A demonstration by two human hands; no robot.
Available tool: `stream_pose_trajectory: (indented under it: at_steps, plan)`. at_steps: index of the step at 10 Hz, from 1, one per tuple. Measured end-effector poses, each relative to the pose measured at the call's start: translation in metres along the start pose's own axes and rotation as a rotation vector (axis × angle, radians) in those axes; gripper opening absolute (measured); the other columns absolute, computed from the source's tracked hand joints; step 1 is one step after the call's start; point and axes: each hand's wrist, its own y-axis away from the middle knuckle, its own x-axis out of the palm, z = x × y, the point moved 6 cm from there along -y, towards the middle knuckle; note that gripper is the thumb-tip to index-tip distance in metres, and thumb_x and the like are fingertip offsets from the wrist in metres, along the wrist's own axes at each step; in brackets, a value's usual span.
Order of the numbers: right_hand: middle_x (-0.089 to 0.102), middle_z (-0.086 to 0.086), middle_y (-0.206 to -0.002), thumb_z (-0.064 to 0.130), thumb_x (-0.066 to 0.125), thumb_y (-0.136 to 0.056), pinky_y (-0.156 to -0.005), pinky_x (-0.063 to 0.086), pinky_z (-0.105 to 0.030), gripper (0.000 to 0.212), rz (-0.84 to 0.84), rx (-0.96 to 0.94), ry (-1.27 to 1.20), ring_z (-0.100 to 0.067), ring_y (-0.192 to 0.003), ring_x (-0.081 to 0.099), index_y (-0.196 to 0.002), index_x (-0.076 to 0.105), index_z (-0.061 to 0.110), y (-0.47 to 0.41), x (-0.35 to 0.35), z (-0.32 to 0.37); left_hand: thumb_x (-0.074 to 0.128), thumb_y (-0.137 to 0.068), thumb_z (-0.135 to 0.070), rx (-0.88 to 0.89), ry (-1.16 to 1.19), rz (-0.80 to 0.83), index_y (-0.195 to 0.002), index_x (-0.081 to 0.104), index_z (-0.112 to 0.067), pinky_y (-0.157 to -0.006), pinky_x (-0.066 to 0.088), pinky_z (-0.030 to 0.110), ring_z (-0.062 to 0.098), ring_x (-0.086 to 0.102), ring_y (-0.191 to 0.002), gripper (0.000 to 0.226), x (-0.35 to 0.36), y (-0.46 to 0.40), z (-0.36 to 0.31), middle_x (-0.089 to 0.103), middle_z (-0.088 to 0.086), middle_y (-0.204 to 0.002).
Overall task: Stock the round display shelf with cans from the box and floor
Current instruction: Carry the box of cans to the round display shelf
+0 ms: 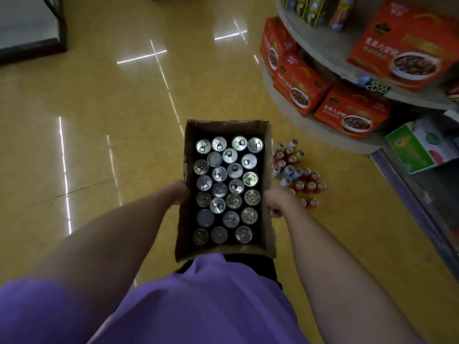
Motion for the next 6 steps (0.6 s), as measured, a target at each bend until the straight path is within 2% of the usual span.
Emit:
stream_pose_trajectory:
  at_steps: [1,2,3,4,5,6]
  plan:
    - [0.053,-0.003,-0.073,0.004,0.046,-0.094,-0.038,0.040,-0.024,0.011,0.014,-0.096,0.022,-0.015,-0.055,0.052,-0.092,0.053,0.012,-0.015,-0.022,0.054,0.049,-0.099,-0.016,-0.031,0.013,-0.012,-0.125,0.060,0.000,-0.077,0.044,0.032,0.035,0.060,-0.116,0.033,-0.038,-0.035,-0.015,0.062,0.019,-0.126]
    - [0.051,0.001,-0.072,0.014,0.046,-0.095,-0.033,0.039,-0.019,0.014,0.034,-0.041,-0.033,-0.012,-0.055,0.050,-0.082,0.048,0.019,-0.031,-0.032,0.091,0.045,-0.101,-0.015,-0.028,-0.050,0.002,-0.123,0.060,0.003,-0.071,0.040,0.031,0.034,0.061,-0.102,0.032,-0.076,-0.063,-0.032,0.062,0.019,-0.125]
    - [0.058,-0.007,-0.074,0.005,0.049,-0.092,-0.042,0.045,-0.020,0.011,0.055,-0.006,0.031,-0.019,-0.055,0.057,-0.086,0.056,0.011,-0.061,-0.028,0.118,0.040,-0.101,-0.010,-0.056,-0.058,0.045,-0.122,0.058,0.007,-0.049,0.035,0.030,0.024,0.050,-0.082,0.032,-0.100,-0.086,-0.033,0.062,0.023,-0.124]
    - [0.060,-0.018,-0.073,-0.011,0.044,-0.090,-0.038,0.042,-0.021,0.019,0.082,0.067,0.100,-0.025,-0.051,0.058,-0.087,0.061,-0.001,-0.077,-0.025,0.157,0.043,-0.100,-0.011,0.007,-0.169,0.117,-0.120,0.059,0.007,-0.048,0.034,0.029,0.028,0.059,-0.085,0.031,-0.122,-0.123,-0.033,0.062,0.026,-0.123]
    - [0.056,-0.014,-0.069,-0.010,0.045,-0.090,-0.038,0.045,-0.022,0.020,0.074,0.096,0.152,-0.025,-0.055,0.060,-0.079,0.058,0.001,-0.087,-0.015,0.193,0.042,-0.100,-0.012,0.024,-0.160,0.174,-0.119,0.059,0.008,-0.048,0.034,0.027,0.029,0.061,-0.080,0.033,-0.140,-0.160,-0.023,0.060,0.029,-0.123]
    - [0.060,-0.017,-0.082,-0.003,0.045,-0.090,-0.065,0.058,-0.041,0.017,-0.025,0.079,0.169,-0.035,-0.086,0.069,-0.094,0.062,0.000,-0.099,-0.011,0.233,0.041,-0.101,-0.013,0.099,-0.146,0.173,-0.122,0.057,0.008,-0.046,0.033,0.027,0.032,0.059,-0.071,0.034,-0.180,-0.191,-0.029,0.058,0.031,-0.125]
